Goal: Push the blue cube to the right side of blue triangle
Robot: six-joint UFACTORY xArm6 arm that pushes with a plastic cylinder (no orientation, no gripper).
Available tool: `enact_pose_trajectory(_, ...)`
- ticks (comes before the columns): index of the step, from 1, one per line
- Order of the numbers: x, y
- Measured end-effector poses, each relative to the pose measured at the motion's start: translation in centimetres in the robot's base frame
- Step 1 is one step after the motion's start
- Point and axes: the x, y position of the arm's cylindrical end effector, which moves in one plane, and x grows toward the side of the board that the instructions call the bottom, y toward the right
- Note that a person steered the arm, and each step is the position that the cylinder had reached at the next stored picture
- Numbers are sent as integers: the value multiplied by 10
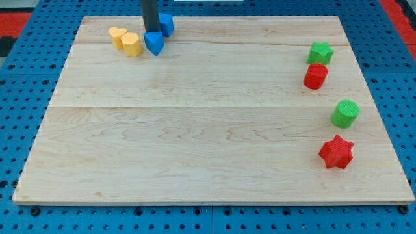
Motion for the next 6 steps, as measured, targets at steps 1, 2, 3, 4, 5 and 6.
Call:
enact_pose_trajectory(1, -30, -37)
enact_pose_trajectory(2, -46, -12)
enact_pose_trajectory(3, -9, 34)
enact_pose_trajectory(4, 10, 111)
enact_pose_trajectory(5, 12, 179)
enact_pose_trajectory(6, 13, 199)
